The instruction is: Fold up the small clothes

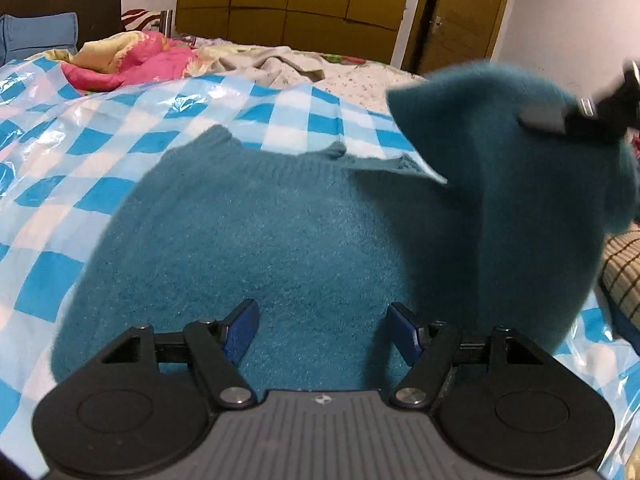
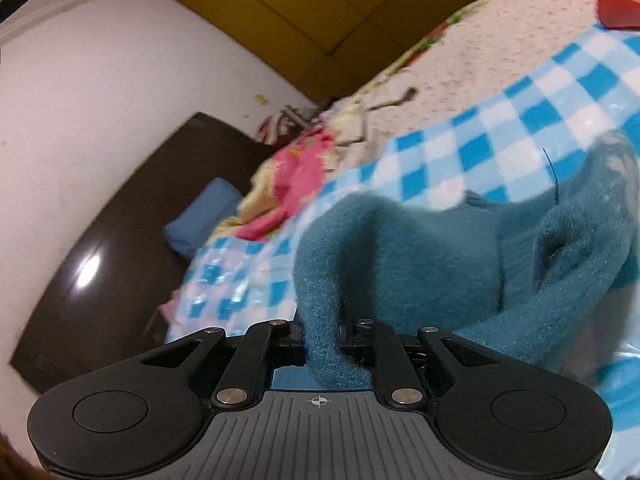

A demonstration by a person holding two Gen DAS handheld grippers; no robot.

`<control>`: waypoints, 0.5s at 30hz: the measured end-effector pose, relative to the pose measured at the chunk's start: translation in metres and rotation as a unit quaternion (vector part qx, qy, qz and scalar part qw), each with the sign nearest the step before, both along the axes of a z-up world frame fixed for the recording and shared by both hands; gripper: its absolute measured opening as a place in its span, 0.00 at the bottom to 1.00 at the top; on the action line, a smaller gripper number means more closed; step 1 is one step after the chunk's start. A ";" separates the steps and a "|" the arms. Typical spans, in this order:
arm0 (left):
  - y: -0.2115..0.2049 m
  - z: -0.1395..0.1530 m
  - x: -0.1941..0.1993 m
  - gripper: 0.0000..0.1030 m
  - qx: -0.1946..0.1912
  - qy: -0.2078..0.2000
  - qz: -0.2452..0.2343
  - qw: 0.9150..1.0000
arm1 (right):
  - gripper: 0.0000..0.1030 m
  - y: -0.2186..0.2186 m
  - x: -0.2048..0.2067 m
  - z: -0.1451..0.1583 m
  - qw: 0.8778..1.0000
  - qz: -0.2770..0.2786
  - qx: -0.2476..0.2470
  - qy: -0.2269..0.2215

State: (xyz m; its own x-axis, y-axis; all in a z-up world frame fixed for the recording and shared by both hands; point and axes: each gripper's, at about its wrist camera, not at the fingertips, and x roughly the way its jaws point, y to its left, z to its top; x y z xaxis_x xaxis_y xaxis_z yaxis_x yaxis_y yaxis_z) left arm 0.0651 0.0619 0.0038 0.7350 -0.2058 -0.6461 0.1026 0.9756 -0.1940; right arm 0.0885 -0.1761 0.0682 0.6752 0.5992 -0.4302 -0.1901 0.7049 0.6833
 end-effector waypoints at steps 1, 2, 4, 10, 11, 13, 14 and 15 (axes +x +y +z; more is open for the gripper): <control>-0.001 0.000 0.001 0.78 0.001 -0.004 -0.005 1.000 | 0.11 -0.012 -0.002 -0.001 1.000 -0.022 -0.004 0.005; -0.003 -0.001 0.001 0.78 0.003 -0.007 -0.009 1.000 | 0.11 -0.028 -0.009 -0.002 0.999 -0.049 -0.007 0.011; -0.005 -0.003 0.002 0.80 0.007 -0.006 -0.014 1.000 | 0.12 -0.054 -0.019 -0.007 0.994 -0.104 -0.023 0.022; -0.005 -0.004 0.001 0.82 0.009 -0.006 -0.019 1.000 | 0.21 -0.121 -0.031 -0.064 0.968 -0.215 -0.045 0.123; -0.006 -0.004 0.001 0.82 0.013 -0.007 -0.019 1.000 | 0.24 -0.126 -0.031 -0.071 0.966 -0.221 -0.040 0.127; -0.009 -0.005 0.001 0.82 0.022 -0.009 -0.019 1.000 | 0.37 -0.128 -0.030 -0.080 0.966 -0.225 -0.048 0.122; -0.010 -0.006 0.001 0.82 0.026 -0.010 -0.019 0.999 | 0.40 -0.129 -0.029 -0.081 0.966 -0.223 -0.052 0.119; -0.012 -0.006 0.000 0.82 0.030 -0.012 -0.019 0.999 | 0.44 -0.131 -0.029 -0.083 0.968 -0.216 -0.055 0.116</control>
State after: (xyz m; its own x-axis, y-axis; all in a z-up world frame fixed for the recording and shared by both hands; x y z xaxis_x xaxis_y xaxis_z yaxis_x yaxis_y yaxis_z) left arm 0.0651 0.0501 -0.0020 0.7424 -0.1945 -0.6411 0.1434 0.9809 -0.1316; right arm 0.0599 -0.3075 -0.0143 0.7304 0.2255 -0.6448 0.2872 0.7551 0.5894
